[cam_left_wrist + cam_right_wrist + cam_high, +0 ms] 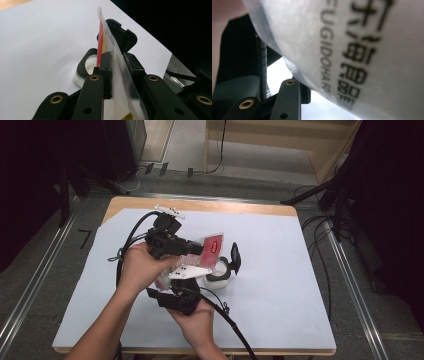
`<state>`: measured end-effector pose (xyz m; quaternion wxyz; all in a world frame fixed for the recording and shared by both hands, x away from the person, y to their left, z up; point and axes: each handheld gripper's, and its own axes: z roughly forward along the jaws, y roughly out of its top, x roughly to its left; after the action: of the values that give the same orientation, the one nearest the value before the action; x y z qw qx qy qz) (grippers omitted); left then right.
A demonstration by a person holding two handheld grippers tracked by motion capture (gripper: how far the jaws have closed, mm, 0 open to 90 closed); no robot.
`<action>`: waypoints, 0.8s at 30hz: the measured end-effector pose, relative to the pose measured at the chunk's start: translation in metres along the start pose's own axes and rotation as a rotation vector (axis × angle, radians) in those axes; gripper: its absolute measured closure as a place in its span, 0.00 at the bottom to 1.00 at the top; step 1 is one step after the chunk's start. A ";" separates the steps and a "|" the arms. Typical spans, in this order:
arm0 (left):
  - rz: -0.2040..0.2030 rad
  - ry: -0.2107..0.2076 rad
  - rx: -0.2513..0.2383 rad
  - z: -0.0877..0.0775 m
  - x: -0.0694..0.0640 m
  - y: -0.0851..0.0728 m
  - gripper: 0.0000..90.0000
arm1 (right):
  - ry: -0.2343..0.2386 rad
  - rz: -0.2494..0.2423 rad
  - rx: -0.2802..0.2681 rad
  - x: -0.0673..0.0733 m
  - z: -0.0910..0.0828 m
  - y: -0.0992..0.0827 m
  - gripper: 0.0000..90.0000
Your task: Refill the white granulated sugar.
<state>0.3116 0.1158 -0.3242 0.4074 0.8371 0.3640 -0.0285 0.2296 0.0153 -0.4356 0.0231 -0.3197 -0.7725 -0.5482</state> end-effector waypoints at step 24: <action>-0.024 -0.025 0.061 -0.007 0.004 -0.003 0.90 | 0.009 -0.058 0.023 -0.001 0.010 -0.018 0.68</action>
<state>0.3110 0.1241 -0.3232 0.3859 0.8443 0.3679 -0.0547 0.2243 0.0205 -0.4546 0.0144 -0.2945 -0.7875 -0.5412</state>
